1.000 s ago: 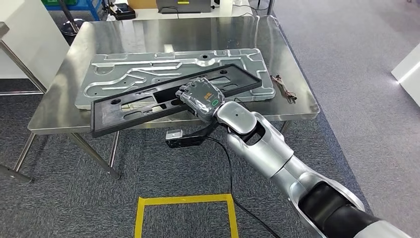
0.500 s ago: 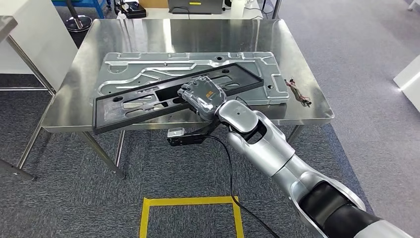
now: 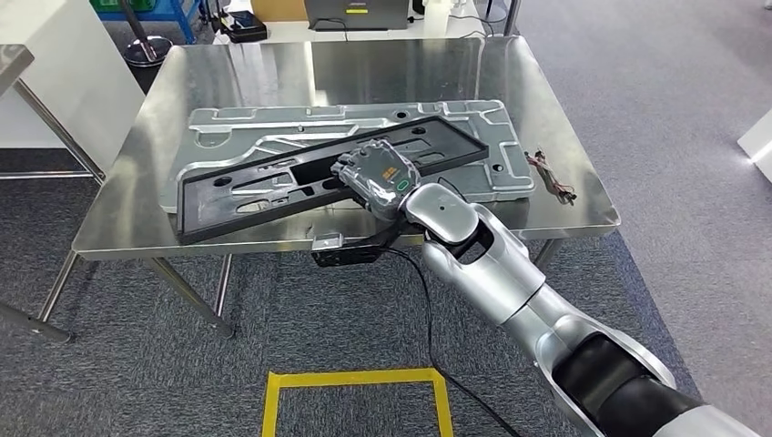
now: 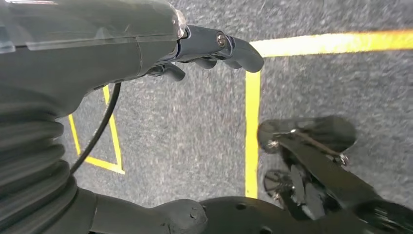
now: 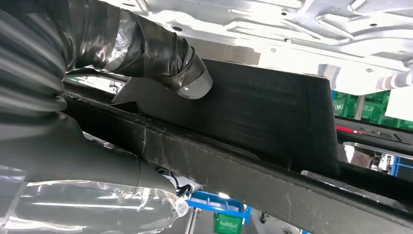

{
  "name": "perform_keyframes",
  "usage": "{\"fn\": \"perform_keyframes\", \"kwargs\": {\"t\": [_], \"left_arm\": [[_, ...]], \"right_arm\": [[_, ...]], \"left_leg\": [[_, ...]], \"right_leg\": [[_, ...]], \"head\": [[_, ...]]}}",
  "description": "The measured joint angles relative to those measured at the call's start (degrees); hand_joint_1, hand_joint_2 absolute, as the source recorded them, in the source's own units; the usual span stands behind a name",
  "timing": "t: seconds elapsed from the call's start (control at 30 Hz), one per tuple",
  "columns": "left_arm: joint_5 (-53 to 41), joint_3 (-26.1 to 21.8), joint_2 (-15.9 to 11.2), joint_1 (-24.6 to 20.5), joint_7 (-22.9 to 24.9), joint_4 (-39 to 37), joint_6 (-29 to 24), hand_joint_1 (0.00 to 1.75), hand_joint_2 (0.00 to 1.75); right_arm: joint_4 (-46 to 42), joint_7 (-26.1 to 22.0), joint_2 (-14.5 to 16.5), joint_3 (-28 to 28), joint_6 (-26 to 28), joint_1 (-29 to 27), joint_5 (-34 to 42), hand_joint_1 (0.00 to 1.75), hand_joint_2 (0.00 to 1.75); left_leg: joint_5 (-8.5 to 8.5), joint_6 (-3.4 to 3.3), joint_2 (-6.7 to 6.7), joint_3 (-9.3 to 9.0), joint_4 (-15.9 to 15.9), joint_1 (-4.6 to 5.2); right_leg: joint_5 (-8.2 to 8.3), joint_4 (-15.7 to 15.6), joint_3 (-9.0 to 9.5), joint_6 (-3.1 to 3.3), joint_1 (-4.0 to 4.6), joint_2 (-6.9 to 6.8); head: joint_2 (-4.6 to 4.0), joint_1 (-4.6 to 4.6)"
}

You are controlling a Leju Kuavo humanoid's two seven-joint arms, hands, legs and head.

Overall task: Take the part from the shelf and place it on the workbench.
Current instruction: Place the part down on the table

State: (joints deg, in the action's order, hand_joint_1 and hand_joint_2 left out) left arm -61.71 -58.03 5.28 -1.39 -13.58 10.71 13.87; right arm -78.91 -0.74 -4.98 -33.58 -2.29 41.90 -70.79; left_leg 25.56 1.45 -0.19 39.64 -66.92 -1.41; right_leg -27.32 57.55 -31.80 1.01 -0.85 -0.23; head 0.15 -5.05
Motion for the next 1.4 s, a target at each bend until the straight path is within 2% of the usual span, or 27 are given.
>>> {"fn": "perform_keyframes", "kwargs": {"t": [0.07, 0.23, 0.27, 0.33, 0.37, 0.4, 0.43, 0.47, 0.53, 0.57, 0.6, 0.67, 0.73, 0.77, 0.8, 0.87, 0.9, 0.93, 0.97, 1.03, 1.07, 1.13, 1.2, 1.27, 1.3, 1.37, 1.4], "left_arm": [[0.0, 0.0, 0.0, -0.1, 0.0, 0.0, 0.0, 0.00, 1.75], [-0.1, 0.0, 0.0, -0.1, -0.1, 0.0, 0.0, 0.00, 1.75], [-0.1, 0.0, 0.0, -0.1, -0.1, 0.0, 0.0, 0.00, 1.75], [-0.1, 0.0, 0.0, -0.1, -0.1, 0.0, 0.0, 0.00, 1.75], [-0.1, 0.0, 0.0, -0.1, -0.1, 0.0, 0.0, 0.00, 1.75], [-0.1, 0.0, 0.0, -0.1, -0.1, 0.0, 0.0, 0.00, 1.75], [-0.1, 0.0, 0.0, -0.1, -0.1, 0.0, 0.0, 0.00, 1.75], [-0.1, 0.0, 0.0, -0.1, -0.1, 0.0, 0.0, 0.00, 1.75], [-0.1, 0.0, 0.0, -0.1, -0.1, 0.0, 0.0, 0.00, 1.75], [-0.2, 0.0, 0.1, -0.1, -0.1, 0.0, 0.0, 0.00, 1.75], [-0.2, 0.0, 0.1, -0.1, -0.1, 0.0, 0.0, 0.00, 1.75], [-0.2, 0.0, 0.2, -0.3, -0.1, 0.0, 0.0, 0.00, 1.75], [-0.2, 0.0, 0.1, -0.3, -0.1, 0.0, 0.0, 0.00, 1.75], [-0.2, 0.0, 0.1, -0.3, -0.1, 0.0, 0.0, 0.00, 1.75], [-0.2, 0.0, 0.1, -0.3, -0.1, 0.0, 0.0, 0.00, 1.75], [-0.2, 0.0, 0.1, -0.3, -0.1, 0.0, 0.0, 0.00, 1.75], [-0.2, 0.0, 0.1, -0.2, 0.0, 0.0, 0.0, 0.00, 1.75], [-0.2, 0.0, 0.1, -0.2, 0.0, 0.0, 0.0, 0.00, 1.75], [-0.2, 0.0, 0.0, -0.1, 0.0, 0.0, 0.0, 0.00, 1.75], [-0.3, 0.0, 0.0, 0.0, 0.1, 0.0, 0.0, 0.00, 1.75], [-0.3, 0.0, 0.0, 0.0, 0.1, 0.0, 0.1, 0.00, 1.75], [-0.4, 0.0, 0.0, -0.1, 0.1, 0.0, 0.1, 0.00, 1.75], [-0.5, 0.0, 0.0, -0.2, 0.1, 0.0, 0.2, 0.00, 1.75], [-0.5, 0.0, 0.0, -0.1, 0.0, 0.0, 0.2, 0.00, 1.75], [-0.5, 0.0, 0.0, -0.1, 0.0, 0.0, 0.2, 0.00, 1.75], [-0.5, 0.0, 0.0, -0.1, 0.0, 0.0, 0.2, 0.00, 1.75], [-0.5, 0.0, 0.0, -0.1, 0.0, 0.0, 0.2, 0.00, 1.75]], "right_arm": [[0.0, 0.0, 0.0, 0.0, 0.0, 0.0, 0.0, 1.75, 1.75], [-0.1, 0.0, -0.3, 0.3, 0.0, 0.1, 0.0, 1.75, 1.75], [-0.2, 0.0, -0.3, 0.5, 0.0, 0.1, 0.0, 1.75, 1.75], [-0.2, 0.0, -0.5, 0.7, 0.0, 0.1, 0.1, 1.75, 1.75], [-0.2, 0.0, -0.6, 0.8, 0.0, -0.1, 0.1, 1.75, 1.75], [-0.1, 0.0, -0.7, 0.8, 0.0, -0.3, 0.1, 1.75, 1.75], [-0.1, 0.0, -0.8, 0.8, 0.0, -0.5, 0.1, 1.75, 1.75], [-0.1, 0.0, -0.8, 0.8, 0.0, -0.6, 0.1, 1.75, 1.75], [-0.1, 0.0, -0.9, 1.0, 0.0, -0.5, 0.1, 1.75, 1.75], [-0.1, 0.0, -1.0, 1.1, 0.0, -0.4, 0.1, 1.75, 1.75], [-0.1, 0.0, -1.0, 1.1, 0.0, -0.4, 0.1, 1.75, 1.75], [-0.2, 0.0, -1.0, 1.1, 0.0, -0.3, 0.1, 1.75, 1.75], [-0.2, 0.0, -1.0, 1.2, 0.0, -0.2, 0.1, 1.75, 1.75], [-0.3, 0.0, -1.1, 1.2, 0.0, -0.1, 0.1, 1.75, 1.75], [-0.3, 0.0, -1.1, 1.2, 0.0, -0.1, 0.1, 1.75, 1.75], [-0.2, 0.0, -1.1, 1.2, -0.1, 0.0, 0.1, 1.75, 1.75], [-0.2, 0.0, -1.1, 1.2, -0.1, -0.1, 0.1, 1.75, 1.75], [-0.2, -0.1, -1.1, 1.1, -0.2, -0.2, 0.1, 1.75, 1.75], [-0.1, -0.1, -1.1, 1.1, -0.2, -0.3, 0.1, 1.75, 1.75], [-0.1, -0.2, -1.1, 1.1, -0.3, -0.3, 0.2, 1.75, 1.75], [-0.1, -0.2, -1.1, 1.1, -0.3, -0.2, 0.2, 1.75, 1.75], [-0.2, -0.2, -1.1, 1.1, -0.3, -0.1, 0.3, 1.75, 1.75], [-0.2, -0.3, -1.2, 1.2, -0.4, -0.1, 0.3, 1.75, 1.75], [-0.2, -0.3, -1.3, 1.2, -0.4, -0.1, 0.4, 1.75, 1.75], [-0.2, -0.3, -1.4, 1.2, -0.4, 0.0, 0.4, 1.75, 1.75], [-0.2, -0.3, -1.5, 1.2, -0.4, -0.2, 0.5, 1.75, 1.75], [-0.1, -0.3, -1.5, 1.2, -0.4, -0.4, 0.5, 1.75, 1.75]], "left_leg": [[-2.08, -0.09, 0.13, -2.56, 5.7, 0.08], [-1.25, -2.02, -0.05, -3.73, 7.4, 0.31], [-1.16, -2.39, -0.05, -4.11, 7.6, 0.21], [-0.77, -2.92, -0.05, -4.63, 7.8, 0.24], [-0.51, -3.06, -0.10, -4.88, 7.8, 0.29], [-0.22, -3.13, -0.19, -5.20, 7.8, 0.34], [0.11, -3.13, -0.30, -5.63, 7.8, 0.39], [0.48, -3.08, -0.42, -6.19, 7.8, 0.43], [1.33, -2.80, -0.55, -7.30, 7.8, 0.59], [1.69, -2.54, -0.61, -7.64, 7.8, 0.67], [1.96, -2.24, -0.64, -7.82, 7.9, 0.71], [2.27, -1.58, -0.67, -8.05, 8.2, 0.71], [2.99, -0.95, -0.47, -8.21, 7.6, 0.67], [3.83, -0.66, -0.35, -7.57, 6.0, 0.67], [5.02, -0.41, -0.25, -6.15, 3.1, 0.59], [7.34, 0.00, -0.19, -1.62, -4.4, 0.53], [7.48, 0.13, -0.19, 0.33, -7.0, 0.50], [6.45, 0.19, -0.18, 1.43, -7.6, 0.49], [4.27, 0.16, -0.17, 1.40, -5.9, 0.48], [-0.91, -0.16, -0.12, -0.86, 1.3, 0.50], [-2.17, -0.45, -0.08, -2.24, 4.5, 0.63], [-2.05, -1.25, -0.04, -3.57, 7.3, 0.89], [-1.48, -2.07, -0.08, -4.08, 8.0, 0.91], [-1.22, -2.75, -0.13, -4.76, 8.3, 0.75], [-1.07, -3.03, -0.12, -5.05, 8.4, 0.69], [-0.64, -3.40, -0.15, -5.39, 8.4, 0.72], [-0.39, -3.46, -0.21, -5.62, 8.4, 0.74]], "right_leg": [[-0.89, 0.7, 0.21, -0.81, 0.00, 0.08], [-2.33, 1.7, 0.09, -2.27, -0.08, 0.04], [-3.40, 3.9, -0.89, -2.47, -0.13, 0.05], [-6.26, 11.3, -5.13, -2.71, -0.16, 0.07], [-7.13, 15.0, -7.57, -2.77, -0.16, 0.07], [-6.95, 17.0, -9.33, -2.76, -0.15, 0.07], [-5.56, 17.0, -10.06, -2.67, -0.13, 0.08], [-3.07, 14.6, -9.60, -2.46, -0.08, 0.08], [2.06, 6.8, -6.86, -1.68, 0.25, 0.11], [3.32, 3.7, -5.61, -1.32, 0.47, 0.11], [3.64, 1.9, -4.90, -1.03, 0.69, 0.10], [2.99, 1.1, -4.46, -0.66, 0.86, 0.13], [2.82, 0.5, -3.66, -0.25, 0.52, 0.17], [2.71, 0.1, -3.15, 0.01, 0.31, 0.17], [2.53, -0.1, -2.67, 0.25, 0.18, 0.15], [1.92, -0.2, -2.04, 0.59, 0.22, 0.15], [1.56, -0.1, -1.66, 0.60, 0.25, 0.16], [1.14, 0.0, -1.20, 0.57, 0.26, 0.18], [0.67, 0.0, -0.65, 0.49, 0.25, 0.21], [-0.38, 0.2, 0.48, 0.16, 0.21, 0.24], [-0.87, 0.4, 0.85, -0.14, 0.28, 0.26], [-1.28, 0.5, 1.08, -0.81, 0.47, 0.26], [-1.34, 0.8, 1.15, -1.44, 0.54, 0.25], [-2.31, 3.1, 0.32, -1.96, 0.36, 0.25], [-3.52, 5.8, -1.09, -2.17, 0.25, 0.25], [-6.41, 13.0, -5.59, -2.60, 0.10, 0.25], [-7.09, 15.8, -7.69, -2.74, 0.04, 0.24]], "head": [[0.00, 0.00], [0.00, -0.01], [0.00, -0.01], [0.00, -0.01], [0.00, -0.01], [0.00, -0.01], [0.00, -0.02], [0.00, -0.02], [0.00, -0.01], [0.00, -0.02], [0.00, -0.02], [0.00, -0.02], [0.00, -0.01], [0.00, -0.01], [0.00, 0.01], [0.00, 0.01], [0.00, 0.02], [0.00, 0.01], [0.00, 0.01], [0.00, 0.01], [0.00, 0.01], [0.00, 0.01], [0.00, 0.01], [0.00, -0.01], [0.00, -0.01], [0.00, -0.02], [0.00, -0.02]]}}
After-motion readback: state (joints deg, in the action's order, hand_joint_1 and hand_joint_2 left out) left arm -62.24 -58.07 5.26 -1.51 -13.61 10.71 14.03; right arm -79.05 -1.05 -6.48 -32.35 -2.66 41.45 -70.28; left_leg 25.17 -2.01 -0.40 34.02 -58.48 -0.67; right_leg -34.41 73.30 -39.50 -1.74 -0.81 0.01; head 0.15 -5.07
